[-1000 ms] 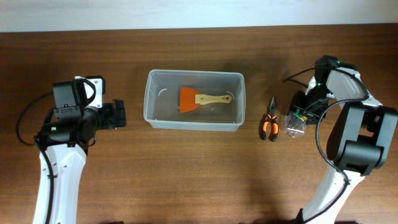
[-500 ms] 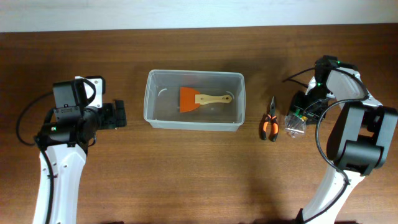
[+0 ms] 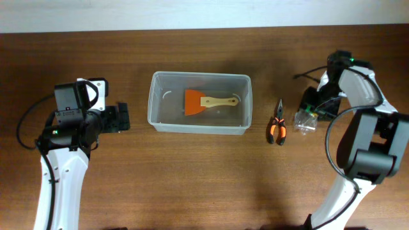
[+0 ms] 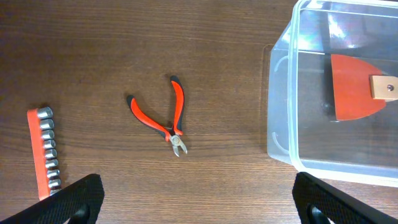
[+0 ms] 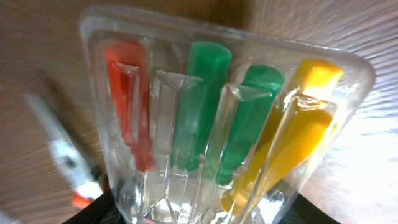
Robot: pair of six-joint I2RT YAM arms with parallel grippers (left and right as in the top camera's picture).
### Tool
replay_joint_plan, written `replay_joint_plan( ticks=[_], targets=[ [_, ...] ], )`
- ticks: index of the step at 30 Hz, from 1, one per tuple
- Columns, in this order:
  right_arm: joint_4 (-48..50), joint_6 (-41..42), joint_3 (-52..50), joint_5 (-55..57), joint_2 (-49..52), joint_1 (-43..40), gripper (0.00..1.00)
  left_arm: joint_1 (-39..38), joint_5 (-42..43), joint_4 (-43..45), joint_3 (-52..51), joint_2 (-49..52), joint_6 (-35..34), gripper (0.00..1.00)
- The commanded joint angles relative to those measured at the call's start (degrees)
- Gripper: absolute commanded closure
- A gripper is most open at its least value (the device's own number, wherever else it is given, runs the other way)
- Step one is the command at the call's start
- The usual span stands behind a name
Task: Pack container
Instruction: 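Move right gripper over the screwdriver case and close on it, then carry the screwdriver case into the container and release it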
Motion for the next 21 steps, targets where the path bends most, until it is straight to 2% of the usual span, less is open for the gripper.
replay_joint_plan(
  ticks=[1, 10, 21],
  targets=[
    [-0.26, 0.46, 2.64, -1.22, -5.44, 0.02, 0.43, 0.17, 0.79, 0.15, 1.01, 0.15, 0.9, 0.01],
    [-0.04, -0.63, 2.71, -3.19, -13.6, 3.85, 0.47, 0.17, 0.79, 0.15, 1.01, 0.15, 0.9, 0.01],
    [3.69, -8.17, 2.71, -3.23, -19.45, 19.12, 0.47, 0.17, 0.79, 0.15, 1.01, 0.15, 0.9, 0.01]
  ],
)
